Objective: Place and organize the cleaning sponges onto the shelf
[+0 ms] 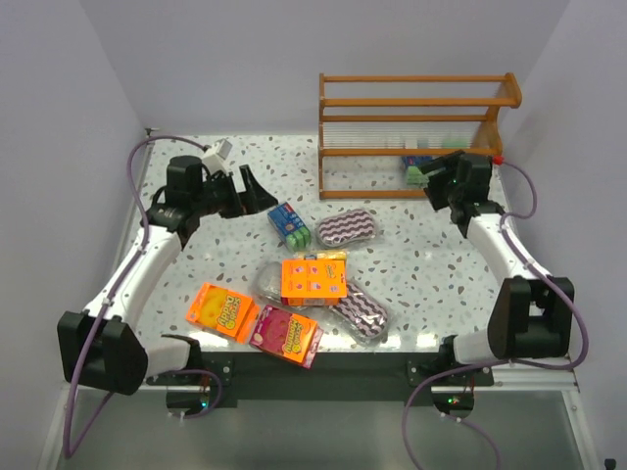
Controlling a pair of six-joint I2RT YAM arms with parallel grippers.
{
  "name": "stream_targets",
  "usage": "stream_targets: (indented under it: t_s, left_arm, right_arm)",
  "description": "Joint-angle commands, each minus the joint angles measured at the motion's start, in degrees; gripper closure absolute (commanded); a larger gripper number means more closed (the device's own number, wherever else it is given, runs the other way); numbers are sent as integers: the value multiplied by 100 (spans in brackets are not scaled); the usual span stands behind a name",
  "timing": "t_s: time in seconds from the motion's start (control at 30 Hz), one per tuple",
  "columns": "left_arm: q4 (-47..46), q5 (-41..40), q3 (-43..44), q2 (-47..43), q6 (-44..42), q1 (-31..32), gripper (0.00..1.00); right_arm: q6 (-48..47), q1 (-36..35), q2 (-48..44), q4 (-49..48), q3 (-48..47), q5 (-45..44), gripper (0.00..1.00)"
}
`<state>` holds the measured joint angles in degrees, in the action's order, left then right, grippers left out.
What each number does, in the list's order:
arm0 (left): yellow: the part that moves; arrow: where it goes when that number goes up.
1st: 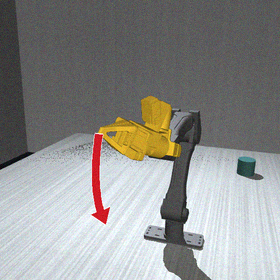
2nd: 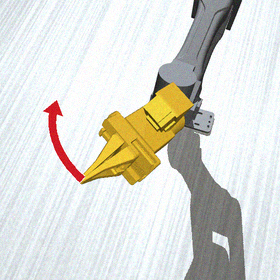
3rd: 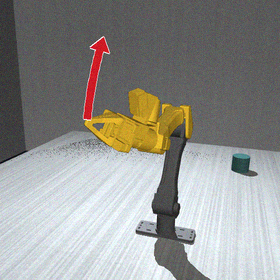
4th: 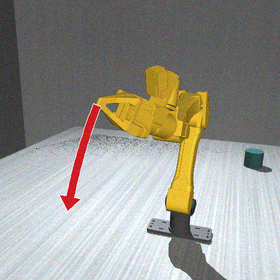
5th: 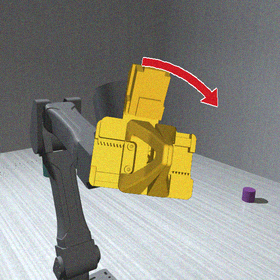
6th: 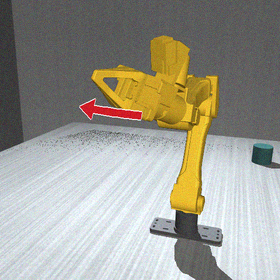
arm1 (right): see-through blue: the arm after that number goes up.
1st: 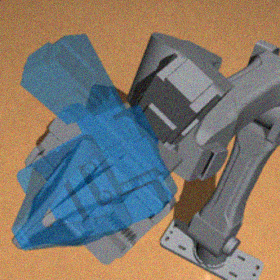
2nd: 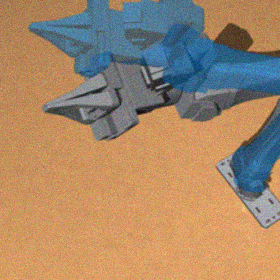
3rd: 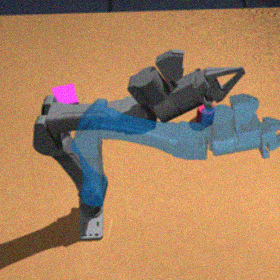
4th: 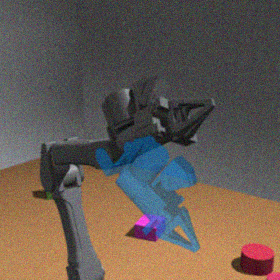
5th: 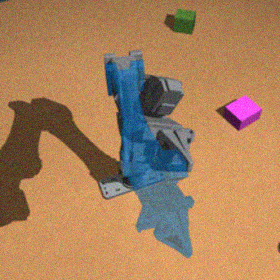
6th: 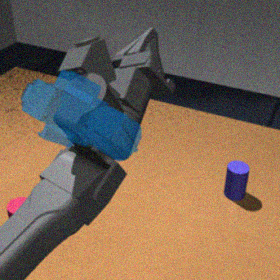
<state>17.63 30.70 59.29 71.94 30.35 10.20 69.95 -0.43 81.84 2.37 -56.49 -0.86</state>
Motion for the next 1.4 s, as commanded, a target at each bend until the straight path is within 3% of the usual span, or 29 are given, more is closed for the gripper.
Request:
stream_targets:
  t_s: [0.0, 0.17, 0.33, 0.63, 1.03, 1.1, 1.13, 1.2, 1.23, 1.27, 1.37]
  left_arm:
    - [-163, 59, -180, -338, -169, 9, 0]
    - [-259, 182, -505, -549, -143, 9, 0]
    - [-269, 270, -594, -681, -47, 9, 0]
    - [223, -55, -506, -1077, -257, 9, 0]
    - [320, -222, -435, -1103, -249, 9, 0]
    - [303, -213, -453, -1095, -223, 9, 0]
    - [303, -213, -462, -1095, -214, 9, 0]
    - [285, -205, -471, -1086, -187, 9, 0]
    - [268, -196, -471, -1103, -178, 9, 0]
    - [268, -196, -471, -1103, -161, 17, 0]
    - [224, -204, -506, -1147, -108, 9, 0]
  right_arm:
    - [-1982, -10, 33, 1404, -231, 1533, 27]
    - [-3925, -369, 393, 2090, -466, 2607, 29]
    - [-5349, -1029, 1078, 2566, -1241, 2311, 30]
    - [-6308, -1302, 1975, 2733, -2129, 1018, 31]
    - [-5994, -1328, 2863, 2321, -2095, 2195, 34]
    - [-5888, -1320, 2925, 2207, -1980, 2336, 41]
    - [-5749, -1320, 2942, 2206, -1954, 2328, 56]
    - [-5633, -1302, 2925, 2276, -1901, 2301, 72]
    - [-5511, -1285, 2890, 2303, -1866, 2310, 89]
    - [-5432, -1206, 2803, 2329, -1770, 2345, 96]
    - [-5072, -856, 2539, 2242, -1437, 2748, 100]
